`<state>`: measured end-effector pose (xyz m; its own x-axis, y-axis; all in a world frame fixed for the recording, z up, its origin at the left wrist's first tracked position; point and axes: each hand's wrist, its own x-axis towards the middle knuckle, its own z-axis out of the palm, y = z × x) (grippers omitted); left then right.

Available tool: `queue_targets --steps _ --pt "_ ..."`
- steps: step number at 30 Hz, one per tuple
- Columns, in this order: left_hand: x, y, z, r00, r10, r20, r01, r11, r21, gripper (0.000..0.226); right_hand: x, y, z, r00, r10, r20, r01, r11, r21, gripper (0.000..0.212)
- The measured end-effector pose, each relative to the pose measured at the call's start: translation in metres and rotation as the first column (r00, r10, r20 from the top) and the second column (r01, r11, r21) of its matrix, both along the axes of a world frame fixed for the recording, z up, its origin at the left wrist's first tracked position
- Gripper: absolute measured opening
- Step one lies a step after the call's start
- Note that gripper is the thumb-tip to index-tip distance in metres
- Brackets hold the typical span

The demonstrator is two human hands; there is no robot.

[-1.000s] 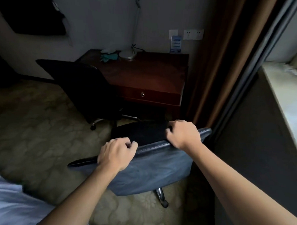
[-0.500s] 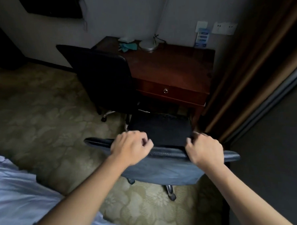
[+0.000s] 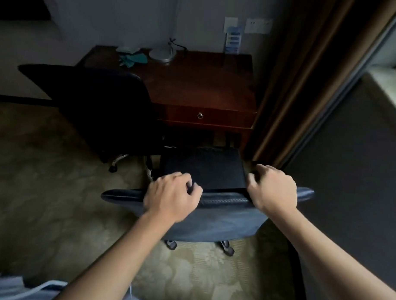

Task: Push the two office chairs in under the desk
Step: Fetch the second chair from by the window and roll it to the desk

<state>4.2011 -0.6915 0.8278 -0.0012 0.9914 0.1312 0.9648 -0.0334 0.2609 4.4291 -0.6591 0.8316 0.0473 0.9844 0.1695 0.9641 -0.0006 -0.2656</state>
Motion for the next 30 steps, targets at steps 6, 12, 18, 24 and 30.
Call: queue_targets --steps 6,12,18,24,30 --pt "-0.005 0.015 0.004 0.999 -0.029 0.024 0.028 0.998 0.06 0.036 -0.015 -0.004 -0.001 0.989 -0.017 -0.145 0.051 0.971 0.235 0.025" --pt "-0.005 0.036 0.007 0.997 -0.06 0.051 0.054 0.992 0.113 0.034 -0.016 0.017 -0.001 0.986 -0.045 -0.159 0.09 0.952 0.292 0.025" --pt "-0.006 0.052 0.01 0.998 -0.062 0.018 0.059 0.99 0.127 0.034 -0.017 0.034 0.003 0.992 -0.027 -0.126 0.062 0.957 0.285 0.024" --pt "-0.009 0.042 0.012 0.997 -0.069 0.018 0.066 0.99 0.122 0.033 -0.02 0.026 0.003 0.994 -0.014 -0.104 0.04 0.967 0.253 0.023" --pt "-0.009 0.002 0.003 0.998 -0.069 -0.003 0.069 0.989 0.128 0.031 -0.02 -0.015 -0.002 0.997 -0.024 -0.079 0.04 0.978 0.205 0.024"
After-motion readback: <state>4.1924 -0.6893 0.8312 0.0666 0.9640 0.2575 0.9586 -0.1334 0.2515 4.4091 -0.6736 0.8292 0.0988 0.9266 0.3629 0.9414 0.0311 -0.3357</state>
